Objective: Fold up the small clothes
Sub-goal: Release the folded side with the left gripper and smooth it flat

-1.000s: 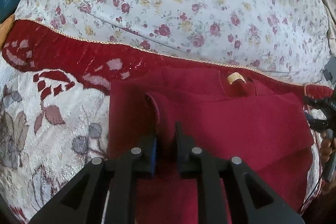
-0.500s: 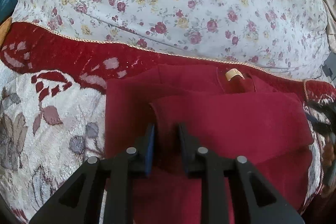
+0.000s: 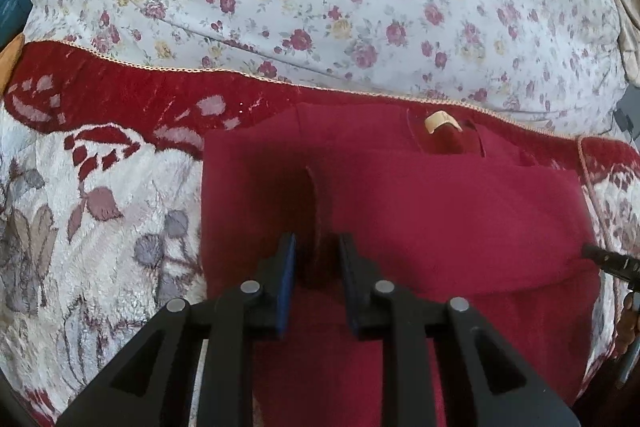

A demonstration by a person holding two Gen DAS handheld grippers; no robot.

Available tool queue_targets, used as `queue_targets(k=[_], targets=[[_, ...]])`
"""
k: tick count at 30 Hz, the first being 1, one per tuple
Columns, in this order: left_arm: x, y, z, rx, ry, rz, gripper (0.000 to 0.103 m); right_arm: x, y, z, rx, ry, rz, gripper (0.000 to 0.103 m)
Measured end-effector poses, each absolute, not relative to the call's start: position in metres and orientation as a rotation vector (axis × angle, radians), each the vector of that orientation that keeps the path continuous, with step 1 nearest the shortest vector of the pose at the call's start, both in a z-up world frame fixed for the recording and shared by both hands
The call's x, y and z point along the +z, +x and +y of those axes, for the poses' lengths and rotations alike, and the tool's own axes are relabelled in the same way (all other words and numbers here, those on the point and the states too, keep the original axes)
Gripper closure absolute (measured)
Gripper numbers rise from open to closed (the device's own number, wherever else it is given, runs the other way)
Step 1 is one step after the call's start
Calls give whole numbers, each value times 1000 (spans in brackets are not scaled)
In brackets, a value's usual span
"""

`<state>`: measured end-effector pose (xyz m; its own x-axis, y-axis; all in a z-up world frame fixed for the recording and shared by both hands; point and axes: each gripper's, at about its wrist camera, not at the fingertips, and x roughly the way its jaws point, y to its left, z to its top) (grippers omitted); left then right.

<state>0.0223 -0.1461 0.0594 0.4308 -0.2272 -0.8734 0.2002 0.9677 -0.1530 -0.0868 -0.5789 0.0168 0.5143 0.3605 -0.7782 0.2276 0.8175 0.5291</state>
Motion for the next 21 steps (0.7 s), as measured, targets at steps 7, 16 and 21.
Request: queue_targets(k=[7,16,21], targets=[[61,27,-139,-260,-71,1087,76,20,-36,-594,-25,671,1004,21],[71,37,-146,-317,-114,1026,39,10,-28,-574,-10,666,1009,22],[59,43,-170,-342,-44,1062,81,14,-35,-581,-23,657,999,22]])
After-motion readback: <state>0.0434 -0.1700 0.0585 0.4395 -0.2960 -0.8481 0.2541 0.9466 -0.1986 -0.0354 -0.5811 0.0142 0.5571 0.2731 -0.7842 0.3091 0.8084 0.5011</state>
